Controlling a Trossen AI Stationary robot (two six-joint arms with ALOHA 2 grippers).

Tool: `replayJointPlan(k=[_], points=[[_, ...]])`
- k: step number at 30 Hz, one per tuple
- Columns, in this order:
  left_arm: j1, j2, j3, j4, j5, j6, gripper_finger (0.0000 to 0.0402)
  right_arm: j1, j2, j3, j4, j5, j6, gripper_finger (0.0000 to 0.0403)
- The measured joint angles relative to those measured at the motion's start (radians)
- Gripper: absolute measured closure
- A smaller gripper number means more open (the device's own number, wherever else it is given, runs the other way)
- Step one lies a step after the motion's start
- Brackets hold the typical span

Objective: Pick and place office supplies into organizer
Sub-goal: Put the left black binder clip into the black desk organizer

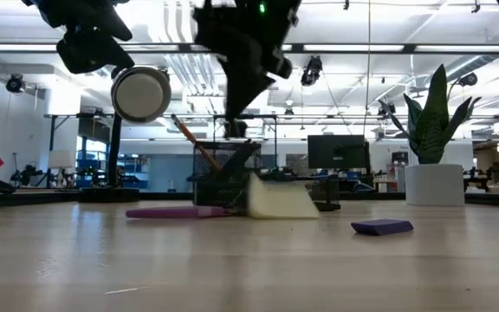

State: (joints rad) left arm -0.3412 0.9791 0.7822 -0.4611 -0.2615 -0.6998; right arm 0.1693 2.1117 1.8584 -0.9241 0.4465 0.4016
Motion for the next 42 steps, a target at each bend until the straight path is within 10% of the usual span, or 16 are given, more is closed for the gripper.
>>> replayJointPlan(k=[5, 17, 35, 42], points=[[0.000, 0.000, -0.001, 0.000, 0.000, 0.000, 0.0221, 0.001, 0.000, 0.013, 0.049, -0.133, 0.011, 0.0395], [0.000, 0.002, -0.002, 0.000, -0.002, 0.000, 0.0221, -0.057, 0.000, -0.100, 0.057, 0.058, 0.612, 0.0394], [0.001, 0.002, -0.003, 0.000, -0.049, 0.007, 0.0221, -0.070, 0.076, -0.118, 0.157, -0.002, 0.643, 0.0391], [0.001, 0.002, -0.003, 0.000, -0.059, 0.008, 0.0221, -0.069, 0.076, -0.118, 0.182, 0.000, 0.597, 0.0326]])
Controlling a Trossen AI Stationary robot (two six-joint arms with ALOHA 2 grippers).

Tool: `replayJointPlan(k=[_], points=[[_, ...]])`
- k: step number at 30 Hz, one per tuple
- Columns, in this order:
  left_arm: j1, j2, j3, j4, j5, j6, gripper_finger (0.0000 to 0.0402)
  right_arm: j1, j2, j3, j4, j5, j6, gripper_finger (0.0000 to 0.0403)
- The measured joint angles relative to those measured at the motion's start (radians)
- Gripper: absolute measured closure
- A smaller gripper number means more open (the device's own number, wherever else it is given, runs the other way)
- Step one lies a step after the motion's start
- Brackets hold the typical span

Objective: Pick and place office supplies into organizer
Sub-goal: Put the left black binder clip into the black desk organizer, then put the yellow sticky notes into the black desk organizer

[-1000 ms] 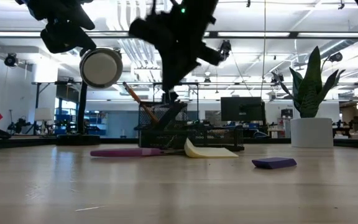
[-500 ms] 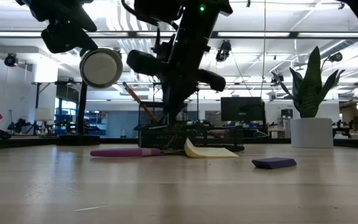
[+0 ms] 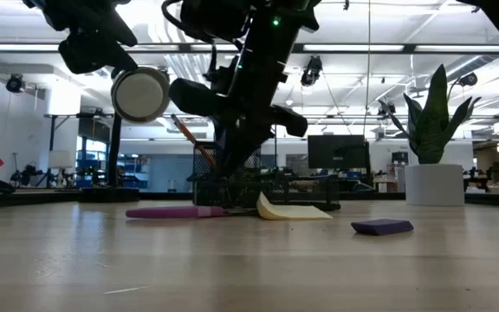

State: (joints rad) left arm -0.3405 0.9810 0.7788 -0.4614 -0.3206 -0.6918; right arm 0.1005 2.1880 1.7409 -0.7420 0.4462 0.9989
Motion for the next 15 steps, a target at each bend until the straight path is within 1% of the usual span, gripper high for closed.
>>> replayJointPlan(k=[4, 8, 10, 13, 15], points=[[0.000, 0.000, 0.000, 0.000, -0.002, 0.000, 0.0221, 0.003, -0.006, 0.000, -0.050, -0.001, -0.060, 0.0274], [0.000, 0.000, 0.000, 0.000, -0.002, 0.000, 0.0221, 0.028, -0.049, 0.001, -0.129, 0.008, -0.221, 0.0238], [0.000, 0.000, 0.000, 0.000, -0.002, 0.001, 0.0221, 0.042, -0.062, 0.001, -0.221, -0.011, -0.221, 0.0227], [0.000, 0.000, 0.000, 0.000, -0.002, 0.001, 0.0221, 0.061, -0.064, -0.006, -0.375, -0.060, -0.135, 0.0218], [0.000, 0.000, 0.000, 0.000, -0.003, 0.001, 0.0221, 0.086, -0.066, -0.028, -0.408, -0.067, -0.148, 0.0216]])
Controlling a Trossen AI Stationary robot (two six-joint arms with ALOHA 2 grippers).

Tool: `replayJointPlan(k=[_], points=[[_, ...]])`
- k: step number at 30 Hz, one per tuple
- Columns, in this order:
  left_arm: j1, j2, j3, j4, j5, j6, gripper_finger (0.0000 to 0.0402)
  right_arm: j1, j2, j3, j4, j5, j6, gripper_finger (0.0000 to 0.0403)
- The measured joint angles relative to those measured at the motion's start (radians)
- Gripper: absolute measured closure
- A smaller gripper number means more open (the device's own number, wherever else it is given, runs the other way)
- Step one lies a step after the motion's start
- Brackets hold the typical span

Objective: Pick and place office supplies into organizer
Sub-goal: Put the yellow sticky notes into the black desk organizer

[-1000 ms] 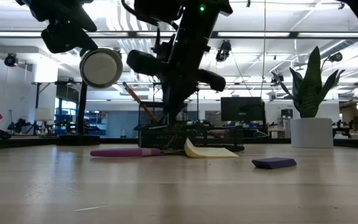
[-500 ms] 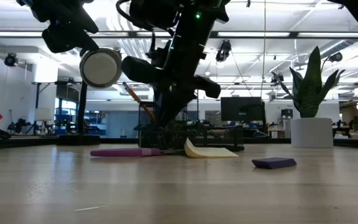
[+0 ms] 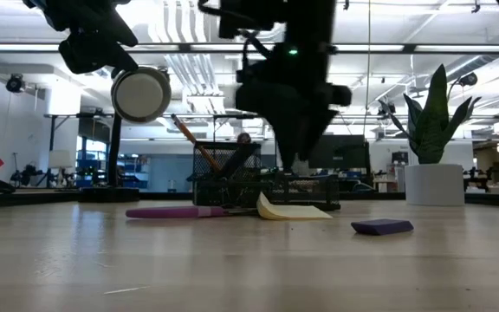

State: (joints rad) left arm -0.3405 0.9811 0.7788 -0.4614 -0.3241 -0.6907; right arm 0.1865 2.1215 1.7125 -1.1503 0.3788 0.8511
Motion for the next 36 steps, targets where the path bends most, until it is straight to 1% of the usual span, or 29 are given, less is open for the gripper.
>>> replayJointPlan(k=[2, 5, 8, 11, 15, 17, 21, 23, 28, 30, 33, 36], points=[[0.000, 0.006, 0.000, 0.000, -0.005, 0.000, 0.0221, 0.041, -0.003, -0.033, 0.011, -0.010, -0.106, 0.0216], [0.000, 0.026, 0.000, 0.000, -0.006, 0.000, 0.0221, 0.102, -0.001, -0.094, 0.056, -0.018, -0.307, 0.0218], [0.000, 0.054, 0.000, 0.005, -0.001, -0.001, 0.0221, 0.130, -0.001, -0.152, 0.088, -0.032, -0.411, 0.0222], [0.000, 0.086, 0.000, 0.008, 0.013, -0.010, 0.0221, 0.130, -0.001, -0.201, 0.105, -0.043, -0.407, 0.0226], [0.000, 0.134, 0.004, 0.045, 0.047, -0.011, 0.0221, 0.112, -0.022, -0.243, 0.178, -0.041, -0.405, 0.0233], [0.001, 0.163, 0.004, 0.077, 0.062, -0.010, 0.0221, 0.088, -0.032, -0.254, 0.194, -0.040, -0.395, 0.0237], [0.020, 0.217, 0.004, 0.136, 0.071, -0.006, 0.0221, 0.031, -0.063, -0.271, 0.193, -0.015, -0.312, 0.0246], [0.039, 0.247, 0.004, 0.172, 0.086, 0.005, 0.0221, 0.011, -0.089, -0.282, 0.202, -0.009, -0.310, 0.0251], [0.093, 0.341, 0.005, 0.276, 0.182, 0.066, 0.0221, -0.004, -0.104, -0.341, 0.221, -0.008, -0.423, 0.0258], [0.108, 0.385, 0.006, 0.335, 0.216, 0.085, 0.0221, -0.004, -0.105, -0.367, 0.224, 0.021, -0.472, 0.0260], [0.114, 0.453, 0.005, 0.409, 0.256, 0.117, 0.0221, -0.006, -0.106, -0.409, 0.259, 0.050, -0.534, 0.0262], [0.118, 0.516, 0.005, 0.496, 0.334, 0.130, 0.0221, -0.013, -0.112, -0.425, 0.299, 0.050, -0.599, 0.0262]])
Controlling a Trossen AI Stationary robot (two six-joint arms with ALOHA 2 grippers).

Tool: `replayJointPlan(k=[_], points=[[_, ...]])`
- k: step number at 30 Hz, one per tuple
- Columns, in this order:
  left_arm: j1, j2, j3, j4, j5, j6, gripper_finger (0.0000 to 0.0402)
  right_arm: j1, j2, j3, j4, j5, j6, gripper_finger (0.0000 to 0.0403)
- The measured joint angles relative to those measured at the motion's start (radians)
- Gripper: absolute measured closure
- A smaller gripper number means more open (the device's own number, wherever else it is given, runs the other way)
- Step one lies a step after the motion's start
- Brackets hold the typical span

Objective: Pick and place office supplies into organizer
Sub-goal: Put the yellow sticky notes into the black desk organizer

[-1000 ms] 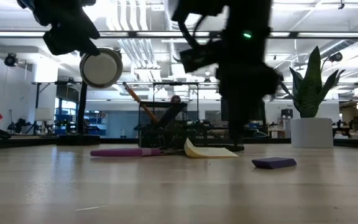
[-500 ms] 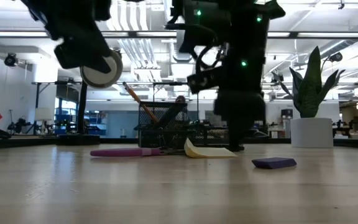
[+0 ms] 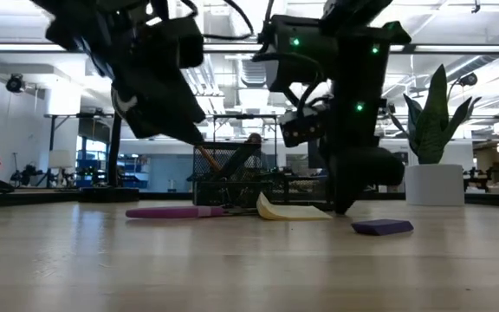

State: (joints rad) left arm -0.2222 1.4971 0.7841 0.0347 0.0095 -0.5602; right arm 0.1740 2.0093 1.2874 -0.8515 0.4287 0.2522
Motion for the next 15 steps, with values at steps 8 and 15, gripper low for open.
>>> replayJointPlan(k=[8, 15], points=[[0.018, 0.135, 0.001, 0.180, 0.058, -0.012, 0.0221, -0.004, -0.001, -0.004, 0.124, 0.001, -0.174, 0.0263], [0.053, 0.186, 0.000, 0.175, 0.064, -0.037, 0.0221, -0.009, -0.003, -0.004, 0.189, -0.020, -0.235, 0.0266]])
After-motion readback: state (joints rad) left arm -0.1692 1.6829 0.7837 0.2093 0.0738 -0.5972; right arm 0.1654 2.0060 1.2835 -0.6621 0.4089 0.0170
